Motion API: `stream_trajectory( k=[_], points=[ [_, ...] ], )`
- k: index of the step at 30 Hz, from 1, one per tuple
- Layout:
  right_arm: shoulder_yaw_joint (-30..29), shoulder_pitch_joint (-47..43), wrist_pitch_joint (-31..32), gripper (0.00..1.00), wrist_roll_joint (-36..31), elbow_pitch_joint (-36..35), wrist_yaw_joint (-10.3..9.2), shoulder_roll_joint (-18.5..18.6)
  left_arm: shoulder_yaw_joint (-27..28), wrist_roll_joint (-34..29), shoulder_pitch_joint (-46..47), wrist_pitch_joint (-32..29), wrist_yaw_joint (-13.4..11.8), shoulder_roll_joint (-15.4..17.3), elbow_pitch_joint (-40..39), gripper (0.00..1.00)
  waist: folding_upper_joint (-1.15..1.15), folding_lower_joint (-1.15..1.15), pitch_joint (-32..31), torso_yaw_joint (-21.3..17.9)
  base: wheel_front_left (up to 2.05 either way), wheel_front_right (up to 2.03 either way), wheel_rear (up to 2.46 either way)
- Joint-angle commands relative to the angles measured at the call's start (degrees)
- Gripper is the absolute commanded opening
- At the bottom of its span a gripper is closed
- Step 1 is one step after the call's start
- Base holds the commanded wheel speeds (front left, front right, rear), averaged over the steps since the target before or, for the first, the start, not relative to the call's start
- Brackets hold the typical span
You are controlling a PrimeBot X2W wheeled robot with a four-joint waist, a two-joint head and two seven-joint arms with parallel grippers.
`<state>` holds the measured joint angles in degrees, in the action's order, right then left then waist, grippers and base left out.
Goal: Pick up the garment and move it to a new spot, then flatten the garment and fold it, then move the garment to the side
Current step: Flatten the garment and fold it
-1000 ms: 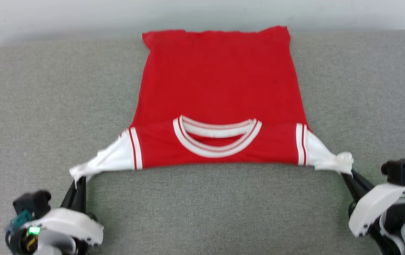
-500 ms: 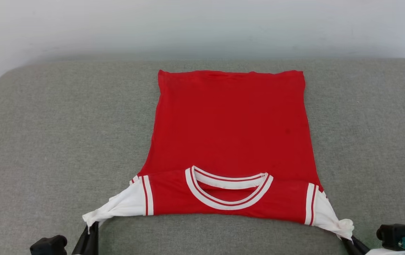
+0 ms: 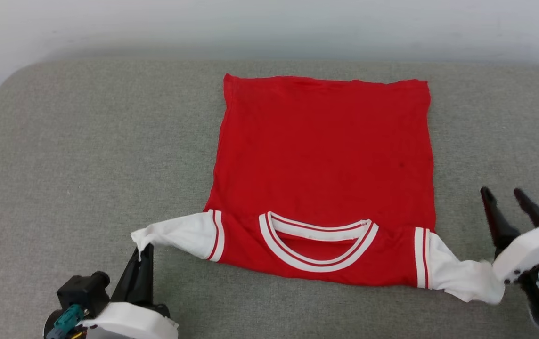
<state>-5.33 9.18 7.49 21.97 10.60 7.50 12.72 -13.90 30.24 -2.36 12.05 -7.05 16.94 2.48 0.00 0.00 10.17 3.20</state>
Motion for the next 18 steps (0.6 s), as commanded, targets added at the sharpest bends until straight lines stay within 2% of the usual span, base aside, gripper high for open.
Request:
stream_trajectory(
  k=[1, 9, 18],
  points=[
    [-0.5, 3.1, 0.3, 1.0, 0.4, 1.9, -0.02, 0.7, -0.3, -0.7, 1.5, 0.4, 0.1, -0.5, -0.7, 0.0, 0.0, 0.0, 1.8, 1.5, 0.0, 0.0, 0.0],
    [-0.2, 22.0, 9.0, 1.0, 2.1, 17.0, -0.02, 7.3, -3.3, -2.9, 7.8, 1.9, 1.4, -3.2, -2.9, 0.0, 0.0, 0.0, 8.3, 7.6, 0.0, 0.0, 0.0],
    [1.8, 41.5, 25.4, 1.0, 1.1, 28.9, -0.02, 12.7, -4.4, -5.2, 12.6, 3.1, 3.9, -6.5, -4.7, 0.0, 0.0, 0.0, 14.5, 12.9, 0.0, 0.0, 0.0]
  ],
)
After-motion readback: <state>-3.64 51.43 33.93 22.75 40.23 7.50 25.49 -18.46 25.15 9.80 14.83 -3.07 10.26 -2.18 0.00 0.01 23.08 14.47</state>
